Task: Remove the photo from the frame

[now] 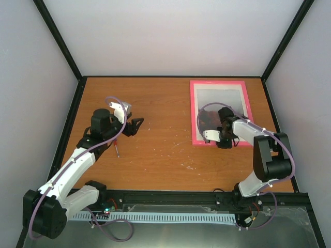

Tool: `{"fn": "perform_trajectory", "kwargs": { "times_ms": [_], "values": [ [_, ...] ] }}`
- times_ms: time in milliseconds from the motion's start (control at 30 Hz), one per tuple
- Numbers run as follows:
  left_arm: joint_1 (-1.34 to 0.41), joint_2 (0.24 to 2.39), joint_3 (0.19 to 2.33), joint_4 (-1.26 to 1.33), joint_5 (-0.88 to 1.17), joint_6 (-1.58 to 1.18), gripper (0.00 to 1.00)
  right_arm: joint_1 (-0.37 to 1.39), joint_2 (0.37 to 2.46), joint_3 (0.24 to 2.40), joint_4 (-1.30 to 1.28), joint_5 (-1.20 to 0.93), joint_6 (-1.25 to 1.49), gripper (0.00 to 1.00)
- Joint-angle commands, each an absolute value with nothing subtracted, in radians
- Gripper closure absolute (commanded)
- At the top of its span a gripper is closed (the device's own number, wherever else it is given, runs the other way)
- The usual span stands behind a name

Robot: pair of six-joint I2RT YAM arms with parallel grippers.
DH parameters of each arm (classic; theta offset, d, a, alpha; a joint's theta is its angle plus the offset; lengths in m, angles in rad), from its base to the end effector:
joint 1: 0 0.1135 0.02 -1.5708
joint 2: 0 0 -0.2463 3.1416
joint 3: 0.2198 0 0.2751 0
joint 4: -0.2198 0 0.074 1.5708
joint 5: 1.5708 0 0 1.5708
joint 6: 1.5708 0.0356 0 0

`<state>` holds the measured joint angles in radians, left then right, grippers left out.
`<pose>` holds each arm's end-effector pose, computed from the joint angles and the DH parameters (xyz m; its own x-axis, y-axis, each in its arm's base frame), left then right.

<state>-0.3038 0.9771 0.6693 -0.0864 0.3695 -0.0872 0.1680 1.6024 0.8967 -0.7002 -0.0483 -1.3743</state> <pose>0.2397 -0.0886 0.2523 -0.4171 0.0457 -0.9077 0.5630 0.7971 -0.2186 0.2847 0.0500 0.1231 -0.0184 -0.9967 -0.0788 -0.9880 0.0302 -0.1517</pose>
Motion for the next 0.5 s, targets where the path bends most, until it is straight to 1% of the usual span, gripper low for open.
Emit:
{"fn": "perform_trajectory", "kwargs": {
  "times_ms": [0, 133, 233, 333, 467],
  "values": [
    [-0.359, 0.958, 0.649, -0.039, 0.294, -0.038, 0.28, 0.228, 1.52, 0.865, -0.739, -0.055, -1.371, 0.95],
    [-0.498, 0.926, 0.622, -0.01, 0.226, 0.015, 0.26, 0.314, 1.417, 0.884, -0.841, -0.1, -1.344, 0.96],
    [-0.656, 0.91, 0.64, -0.027, 0.185, 0.063, 0.24, 0.371, 1.362, 0.919, -0.933, -0.156, -1.3, 0.96],
    [-0.853, 0.928, 0.689, -0.1, 0.045, 0.153, 0.25, 0.407, 1.327, 0.975, -1.027, -0.211, -1.247, 0.97],
    [-1.098, 1.004, 0.786, -0.265, -0.154, 0.271, 0.27, 0.457, 1.307, 1.038, -1.1, -0.263, -1.155, 0.97]
  ]
}}
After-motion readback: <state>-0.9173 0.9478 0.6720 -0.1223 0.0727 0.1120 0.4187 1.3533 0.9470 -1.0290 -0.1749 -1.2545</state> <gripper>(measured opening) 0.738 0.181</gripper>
